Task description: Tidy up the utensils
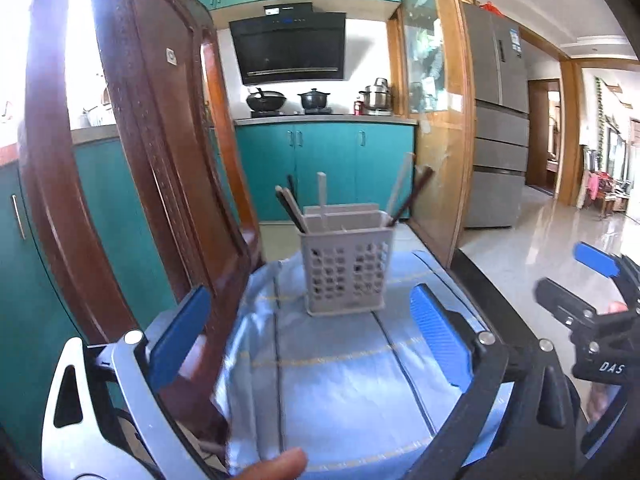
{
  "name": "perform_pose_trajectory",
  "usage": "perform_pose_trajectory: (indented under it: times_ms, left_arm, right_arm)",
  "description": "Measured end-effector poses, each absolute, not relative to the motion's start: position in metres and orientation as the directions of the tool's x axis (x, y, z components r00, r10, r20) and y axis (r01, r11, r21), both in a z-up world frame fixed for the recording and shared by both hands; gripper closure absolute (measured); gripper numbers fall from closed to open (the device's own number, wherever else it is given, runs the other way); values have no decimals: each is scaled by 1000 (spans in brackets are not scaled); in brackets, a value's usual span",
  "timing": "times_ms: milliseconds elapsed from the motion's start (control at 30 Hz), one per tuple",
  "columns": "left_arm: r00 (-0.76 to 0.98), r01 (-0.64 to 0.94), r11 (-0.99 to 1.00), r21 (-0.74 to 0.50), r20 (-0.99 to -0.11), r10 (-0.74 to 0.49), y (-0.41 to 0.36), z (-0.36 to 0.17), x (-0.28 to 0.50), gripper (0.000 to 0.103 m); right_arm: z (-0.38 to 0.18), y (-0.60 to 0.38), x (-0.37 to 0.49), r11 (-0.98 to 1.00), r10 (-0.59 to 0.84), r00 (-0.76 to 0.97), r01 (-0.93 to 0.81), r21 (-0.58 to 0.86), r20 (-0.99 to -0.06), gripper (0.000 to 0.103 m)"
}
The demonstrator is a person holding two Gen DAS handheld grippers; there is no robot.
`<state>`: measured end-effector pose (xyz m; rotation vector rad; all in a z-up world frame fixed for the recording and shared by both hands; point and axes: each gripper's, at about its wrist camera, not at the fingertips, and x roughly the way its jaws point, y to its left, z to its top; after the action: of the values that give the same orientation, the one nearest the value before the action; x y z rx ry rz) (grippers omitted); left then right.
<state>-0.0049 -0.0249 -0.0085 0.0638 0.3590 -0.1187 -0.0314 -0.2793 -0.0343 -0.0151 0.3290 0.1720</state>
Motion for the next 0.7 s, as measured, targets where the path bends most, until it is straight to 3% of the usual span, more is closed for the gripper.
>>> perform_pose_trajectory:
  times_ms: [400, 700]
  left_arm:
    - [950, 112, 991, 67, -301, -87, -30, -3, -61, 4]
    - [960, 87, 992, 89, -274, -60, -30, 9, -86, 4]
  right_arm:
    - [-37, -249, -90, 977, 134, 963, -167, -132, -233, 3]
    - [-29, -265, -114, 986, 106, 974, -130, -106, -202, 3]
